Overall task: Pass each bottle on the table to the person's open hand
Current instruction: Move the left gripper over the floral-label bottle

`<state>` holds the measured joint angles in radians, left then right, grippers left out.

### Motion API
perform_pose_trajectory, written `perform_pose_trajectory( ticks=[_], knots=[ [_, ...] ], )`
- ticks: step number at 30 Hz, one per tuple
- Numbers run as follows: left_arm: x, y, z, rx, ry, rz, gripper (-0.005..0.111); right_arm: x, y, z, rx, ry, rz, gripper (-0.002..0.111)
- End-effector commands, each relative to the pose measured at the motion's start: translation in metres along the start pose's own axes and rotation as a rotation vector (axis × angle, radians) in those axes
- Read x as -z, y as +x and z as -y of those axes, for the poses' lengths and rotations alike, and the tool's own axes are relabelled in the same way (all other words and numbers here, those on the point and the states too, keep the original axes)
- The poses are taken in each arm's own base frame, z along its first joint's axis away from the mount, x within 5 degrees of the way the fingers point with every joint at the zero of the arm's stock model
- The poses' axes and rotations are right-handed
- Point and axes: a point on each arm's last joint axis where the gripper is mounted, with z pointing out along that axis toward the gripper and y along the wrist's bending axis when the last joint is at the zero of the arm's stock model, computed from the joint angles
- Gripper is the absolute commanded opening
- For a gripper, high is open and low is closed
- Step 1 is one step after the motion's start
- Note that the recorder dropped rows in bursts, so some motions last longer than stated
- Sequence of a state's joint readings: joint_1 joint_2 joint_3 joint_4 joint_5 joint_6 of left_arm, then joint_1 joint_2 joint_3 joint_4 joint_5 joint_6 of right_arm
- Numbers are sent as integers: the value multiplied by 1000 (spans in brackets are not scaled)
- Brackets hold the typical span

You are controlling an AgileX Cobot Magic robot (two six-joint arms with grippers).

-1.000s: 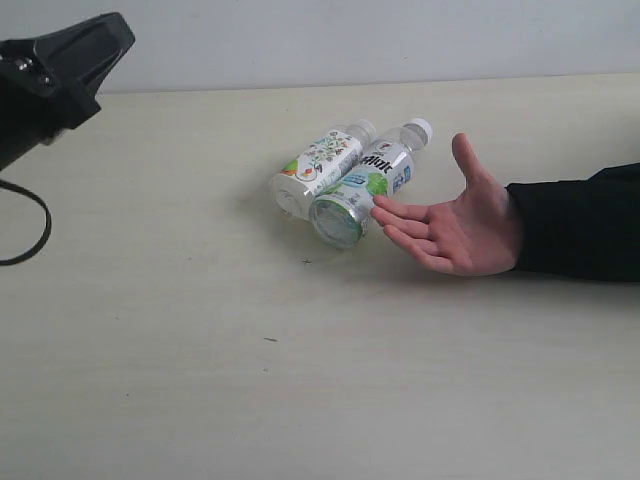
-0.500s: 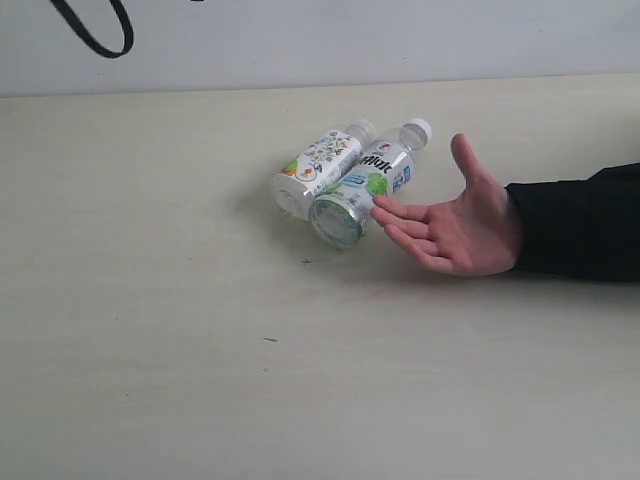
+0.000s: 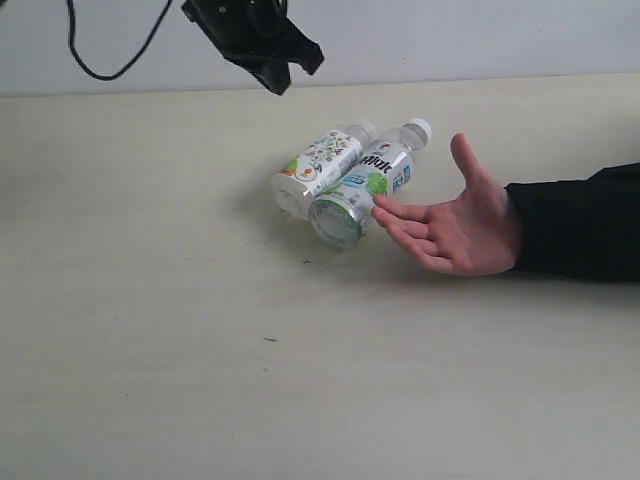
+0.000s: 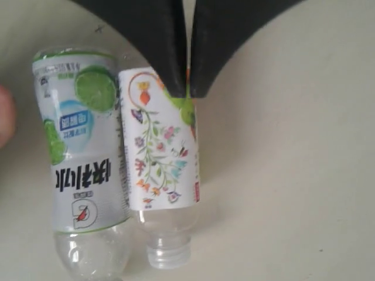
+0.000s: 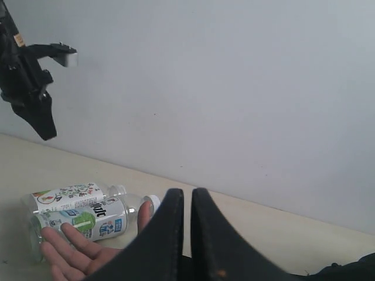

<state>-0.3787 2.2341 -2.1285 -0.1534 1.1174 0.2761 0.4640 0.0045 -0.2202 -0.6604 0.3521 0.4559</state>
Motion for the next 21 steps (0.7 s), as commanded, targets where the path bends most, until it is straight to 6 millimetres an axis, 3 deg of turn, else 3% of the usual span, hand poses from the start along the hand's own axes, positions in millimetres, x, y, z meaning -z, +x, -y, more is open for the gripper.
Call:
perform_pose_trajectory(
  ticks=[1,5,7,14,21],
  knots=[
    [-29,-5,3,19,38,-13,27,0,1,0,-3,-4,3,7],
    [-49,-6,9,14,52,-16,57,0,1,0,-3,-4,3,7],
    [-56,-6,12,2,46,-14,64,0,1,0,-3,-4,3,7],
    [-72,-7,18,-13,38,1,68,0,1,0,-4,-4,3,7],
    [-73,-6,13,-47,-14,-12,68,0,1,0,-2,-4,3,7]
  ],
)
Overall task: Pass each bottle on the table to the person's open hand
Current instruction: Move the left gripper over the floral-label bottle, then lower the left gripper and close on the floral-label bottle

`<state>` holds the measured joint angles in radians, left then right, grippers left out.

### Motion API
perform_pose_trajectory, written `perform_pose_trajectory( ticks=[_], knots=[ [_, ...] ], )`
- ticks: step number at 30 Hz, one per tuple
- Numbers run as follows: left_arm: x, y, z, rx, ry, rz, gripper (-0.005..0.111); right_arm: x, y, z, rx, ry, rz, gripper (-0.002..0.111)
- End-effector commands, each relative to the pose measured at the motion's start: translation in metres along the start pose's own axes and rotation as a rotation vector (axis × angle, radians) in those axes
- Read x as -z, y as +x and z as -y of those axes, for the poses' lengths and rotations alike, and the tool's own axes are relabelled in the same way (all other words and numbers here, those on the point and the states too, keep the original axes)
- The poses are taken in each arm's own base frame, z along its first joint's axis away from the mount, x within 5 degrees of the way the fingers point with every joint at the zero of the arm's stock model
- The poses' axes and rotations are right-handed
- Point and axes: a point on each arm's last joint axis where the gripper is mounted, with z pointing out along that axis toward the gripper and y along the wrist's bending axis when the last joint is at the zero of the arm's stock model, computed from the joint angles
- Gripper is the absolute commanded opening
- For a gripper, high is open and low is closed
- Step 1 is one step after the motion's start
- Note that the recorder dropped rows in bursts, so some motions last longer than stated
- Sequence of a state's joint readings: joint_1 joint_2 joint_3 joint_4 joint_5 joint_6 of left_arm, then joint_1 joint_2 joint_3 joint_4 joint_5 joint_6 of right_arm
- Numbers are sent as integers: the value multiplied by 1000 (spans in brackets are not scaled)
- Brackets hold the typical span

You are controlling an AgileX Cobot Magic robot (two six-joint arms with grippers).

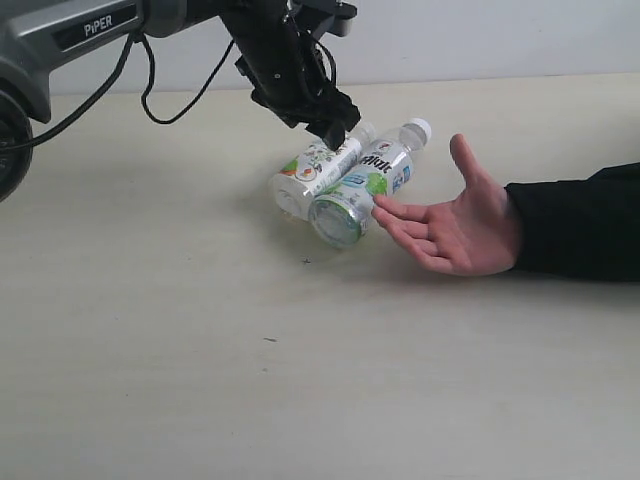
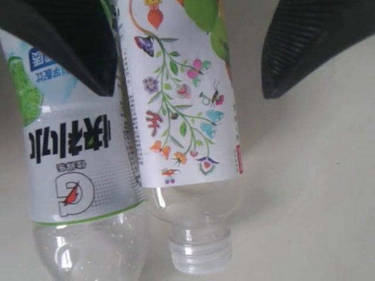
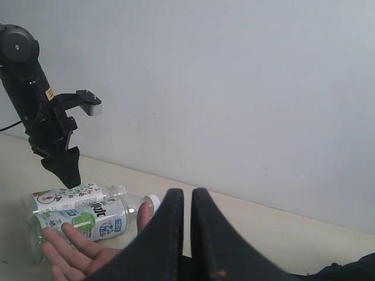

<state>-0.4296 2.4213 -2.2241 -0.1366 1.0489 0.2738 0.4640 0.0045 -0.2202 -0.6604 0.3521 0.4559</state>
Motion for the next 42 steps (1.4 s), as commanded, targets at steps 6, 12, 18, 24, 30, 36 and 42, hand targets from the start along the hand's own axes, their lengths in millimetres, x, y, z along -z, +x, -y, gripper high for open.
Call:
perform_pose_trajectory(
  ticks=[6,12,18,24,30,36,42],
  knots=[
    [2,-6,-2,-5,-31,49,68,0,1,0,-5,-4,3,7],
    [-10,-1,-3,-3,-26,22,68,0,1,0,-5,-4,3,7],
    [-25,4,-4,1,-20,-6,68,0,1,0,-5,-4,3,7],
    [-33,6,-4,-1,-20,-15,68,0,1,0,-5,-4,3,7],
    [-33,6,-4,-2,-22,-16,68,0,1,0,-3,-4,3,7],
    [-33,7,-4,-14,-21,-18,68,0,1,0,-3,-4,3,7],
    [-33,7,-4,-13,-23,-18,79,0,1,0,-3,-4,3,7]
  ],
)
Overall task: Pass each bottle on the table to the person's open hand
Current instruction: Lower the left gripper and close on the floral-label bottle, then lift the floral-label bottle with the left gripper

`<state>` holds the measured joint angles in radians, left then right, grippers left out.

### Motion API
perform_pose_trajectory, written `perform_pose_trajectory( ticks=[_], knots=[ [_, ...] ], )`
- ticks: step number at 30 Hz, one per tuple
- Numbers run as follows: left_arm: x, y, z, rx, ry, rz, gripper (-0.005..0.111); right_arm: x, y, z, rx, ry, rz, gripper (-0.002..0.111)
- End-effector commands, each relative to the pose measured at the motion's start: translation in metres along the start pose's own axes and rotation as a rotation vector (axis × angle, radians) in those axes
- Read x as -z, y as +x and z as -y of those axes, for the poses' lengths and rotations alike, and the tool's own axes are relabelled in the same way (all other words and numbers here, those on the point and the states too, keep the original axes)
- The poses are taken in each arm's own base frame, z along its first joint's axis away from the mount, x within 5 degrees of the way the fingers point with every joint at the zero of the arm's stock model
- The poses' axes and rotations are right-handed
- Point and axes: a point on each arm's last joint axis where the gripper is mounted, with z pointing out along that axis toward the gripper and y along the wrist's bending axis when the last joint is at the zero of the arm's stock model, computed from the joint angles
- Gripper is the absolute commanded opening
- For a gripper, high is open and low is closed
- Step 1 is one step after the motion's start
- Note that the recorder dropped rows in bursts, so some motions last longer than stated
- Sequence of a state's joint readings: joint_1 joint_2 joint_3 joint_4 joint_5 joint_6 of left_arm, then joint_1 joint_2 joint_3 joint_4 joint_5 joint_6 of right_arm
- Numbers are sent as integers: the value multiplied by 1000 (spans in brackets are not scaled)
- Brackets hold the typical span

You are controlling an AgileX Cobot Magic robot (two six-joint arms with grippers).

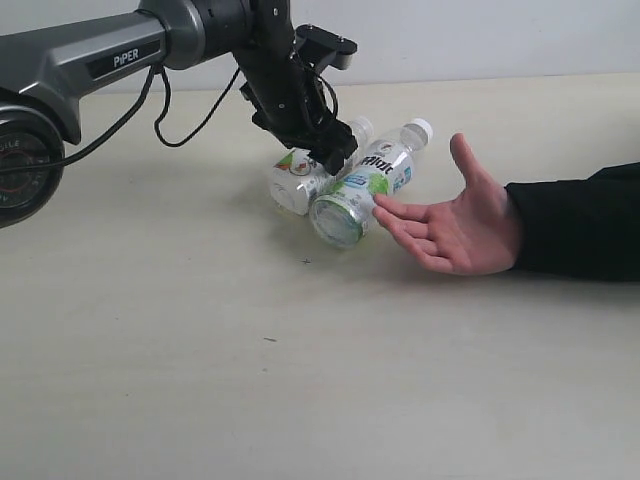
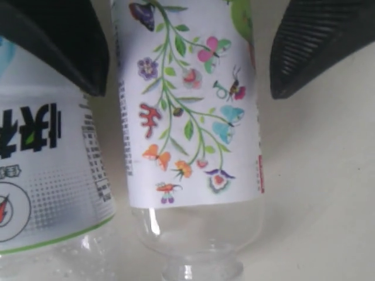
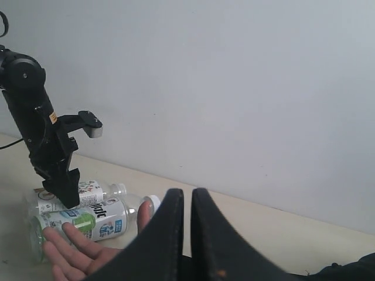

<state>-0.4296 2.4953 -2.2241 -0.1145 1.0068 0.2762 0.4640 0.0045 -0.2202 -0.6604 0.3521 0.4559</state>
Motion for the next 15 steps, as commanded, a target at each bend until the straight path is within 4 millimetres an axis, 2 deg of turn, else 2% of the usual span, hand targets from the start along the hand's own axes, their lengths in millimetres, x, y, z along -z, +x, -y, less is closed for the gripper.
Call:
perform_pose_trajectory(
  ticks=[1,15],
  knots=[
    [4,-3,0,-7,-8,18,79,0,1,0,-3,-4,3,7],
    [2,-2,-2,-7,-14,13,78,0,1,0,-3,-4,3,7]
  ],
)
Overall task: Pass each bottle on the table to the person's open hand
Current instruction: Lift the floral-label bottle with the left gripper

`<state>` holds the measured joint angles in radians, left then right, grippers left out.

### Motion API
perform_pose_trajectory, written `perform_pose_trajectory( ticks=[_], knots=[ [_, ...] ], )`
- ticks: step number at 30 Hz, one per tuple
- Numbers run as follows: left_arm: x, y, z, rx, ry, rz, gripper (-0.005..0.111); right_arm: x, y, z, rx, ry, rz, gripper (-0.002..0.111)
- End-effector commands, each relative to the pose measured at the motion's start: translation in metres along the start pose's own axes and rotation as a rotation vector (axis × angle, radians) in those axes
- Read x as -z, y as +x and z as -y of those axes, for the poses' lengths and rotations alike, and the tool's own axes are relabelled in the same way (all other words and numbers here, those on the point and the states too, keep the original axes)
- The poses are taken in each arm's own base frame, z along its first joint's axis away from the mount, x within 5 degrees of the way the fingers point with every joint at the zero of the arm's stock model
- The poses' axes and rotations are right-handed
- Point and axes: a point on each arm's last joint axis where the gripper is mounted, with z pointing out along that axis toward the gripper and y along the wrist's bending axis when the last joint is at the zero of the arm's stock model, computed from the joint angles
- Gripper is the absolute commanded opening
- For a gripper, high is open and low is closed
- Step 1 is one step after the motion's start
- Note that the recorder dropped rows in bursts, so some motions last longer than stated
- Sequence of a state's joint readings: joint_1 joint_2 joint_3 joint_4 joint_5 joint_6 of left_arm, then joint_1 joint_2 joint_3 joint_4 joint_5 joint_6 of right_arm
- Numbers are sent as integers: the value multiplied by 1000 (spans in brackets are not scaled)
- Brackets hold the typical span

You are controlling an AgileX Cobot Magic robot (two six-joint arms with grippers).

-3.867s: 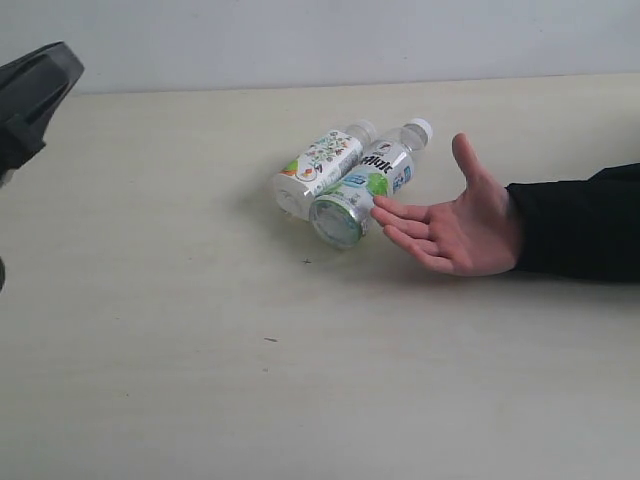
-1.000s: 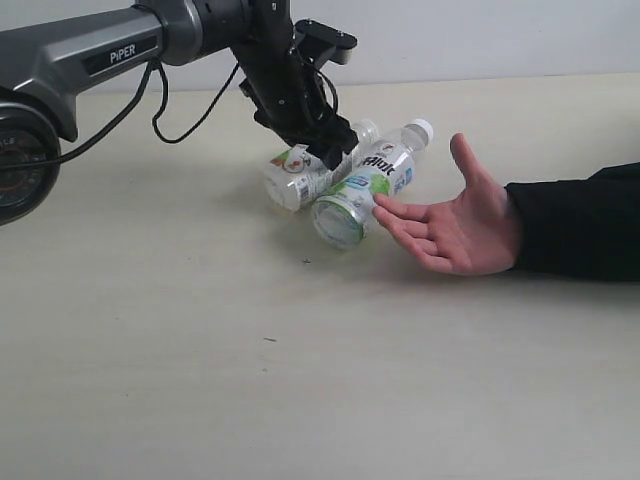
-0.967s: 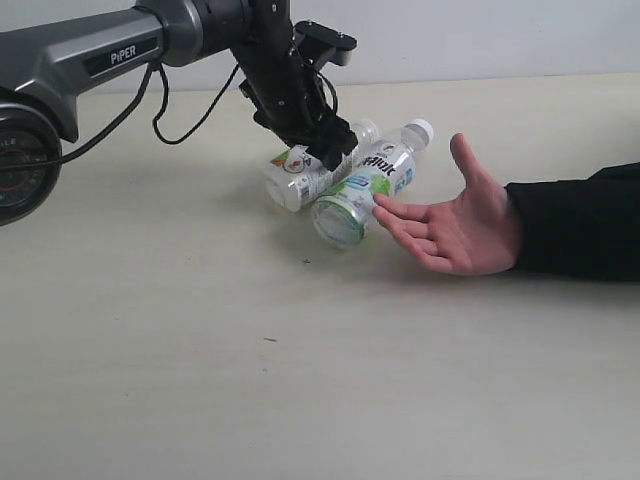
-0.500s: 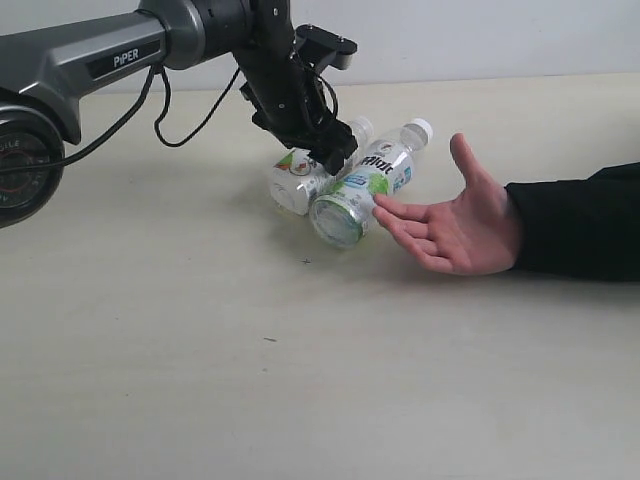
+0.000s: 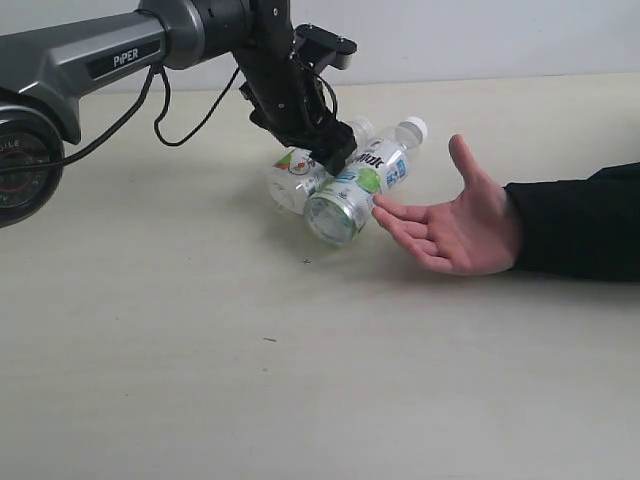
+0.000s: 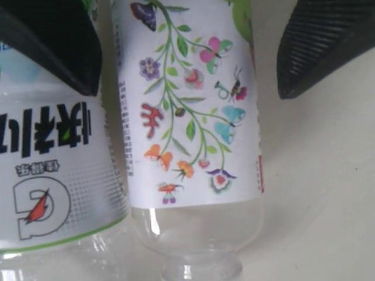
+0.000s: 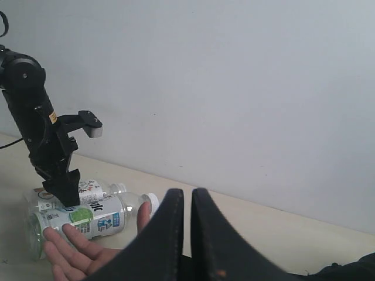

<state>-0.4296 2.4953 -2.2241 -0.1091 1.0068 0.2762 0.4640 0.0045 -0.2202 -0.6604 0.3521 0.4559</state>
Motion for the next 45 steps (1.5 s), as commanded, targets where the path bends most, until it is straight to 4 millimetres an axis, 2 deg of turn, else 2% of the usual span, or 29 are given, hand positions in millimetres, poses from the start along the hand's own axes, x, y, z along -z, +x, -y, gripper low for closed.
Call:
perform_pose_trajectory(
  ticks=[1,6,15,21,24,30,32,33,38,41,45],
  knots=[
    [0,-1,-2,-5,-15,8,78,0,1,-1,-3,-6,7,7],
    [-13,5,-6,6,-42,-27,78,0,-1,-1,-3,-14,23,7],
    [-13,3,-6,-3,-50,-15,78,0,-1,-1,-3,-14,23,7],
    [-12,2,-16,32,-152,2,77,0,-1,-1,-3,-14,23,7],
    [-9,0,-18,36,-181,6,67,0,-1,-1,-3,-14,23,7],
    [-1,-6,-19,37,-186,33,19,0,-1,-1,-3,-14,23,7],
    [5,-11,-20,33,-197,54,3,0,-1,-1,-3,-14,23,7],
    [12,-15,-21,38,-207,75,0,0,-1,-1,-3,-14,23,7],
    [60,-30,-20,166,-215,173,0,0,-1,-1,-3,-14,23,7],
    [78,-32,-13,225,-206,181,0,0,-1,-1,-3,-14,23,7],
    [93,-29,0,298,-190,163,0,0,-1,-1,-3,-14,23,7]
  ],
)
